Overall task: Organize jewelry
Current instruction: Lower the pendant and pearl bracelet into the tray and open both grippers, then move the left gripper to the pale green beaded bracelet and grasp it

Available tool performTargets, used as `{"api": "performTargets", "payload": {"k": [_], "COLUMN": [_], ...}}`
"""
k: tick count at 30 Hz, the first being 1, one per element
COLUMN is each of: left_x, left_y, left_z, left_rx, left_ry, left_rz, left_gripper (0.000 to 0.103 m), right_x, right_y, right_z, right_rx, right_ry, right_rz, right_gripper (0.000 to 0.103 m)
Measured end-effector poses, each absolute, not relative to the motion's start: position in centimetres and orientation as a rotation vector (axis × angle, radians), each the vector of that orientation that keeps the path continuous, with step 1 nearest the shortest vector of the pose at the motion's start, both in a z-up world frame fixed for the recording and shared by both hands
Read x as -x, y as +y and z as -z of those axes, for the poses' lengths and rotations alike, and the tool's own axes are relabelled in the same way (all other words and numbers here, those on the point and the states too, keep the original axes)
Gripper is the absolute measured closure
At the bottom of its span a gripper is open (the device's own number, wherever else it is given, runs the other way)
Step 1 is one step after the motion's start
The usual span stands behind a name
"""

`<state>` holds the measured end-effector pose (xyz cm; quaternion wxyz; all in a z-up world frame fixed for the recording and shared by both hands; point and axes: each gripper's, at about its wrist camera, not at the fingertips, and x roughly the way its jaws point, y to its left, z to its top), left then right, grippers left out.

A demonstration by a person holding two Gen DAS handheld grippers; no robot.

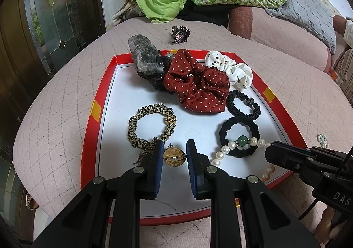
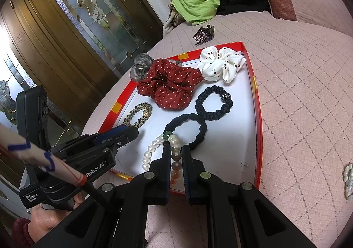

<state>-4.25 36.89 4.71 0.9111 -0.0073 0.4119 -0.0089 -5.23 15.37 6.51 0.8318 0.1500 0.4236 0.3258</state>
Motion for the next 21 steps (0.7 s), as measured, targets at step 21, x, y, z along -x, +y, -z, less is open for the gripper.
{"api": "performTargets", "payload": {"k": [21], "left_x": [4.2], "left_y": [35.7], "left_z": [-6.9], "left_rx": [0.041], "left_ry": [0.763], "left_rz": [0.015], "left_gripper": [0.074], "right_x": [5.8], "right_y": [13.1], "right_z": [-8.7], "right_rx": [-0.322], "right_ry": [0.849], "right_rz": [-0.672], "right_gripper": [0.091]}}
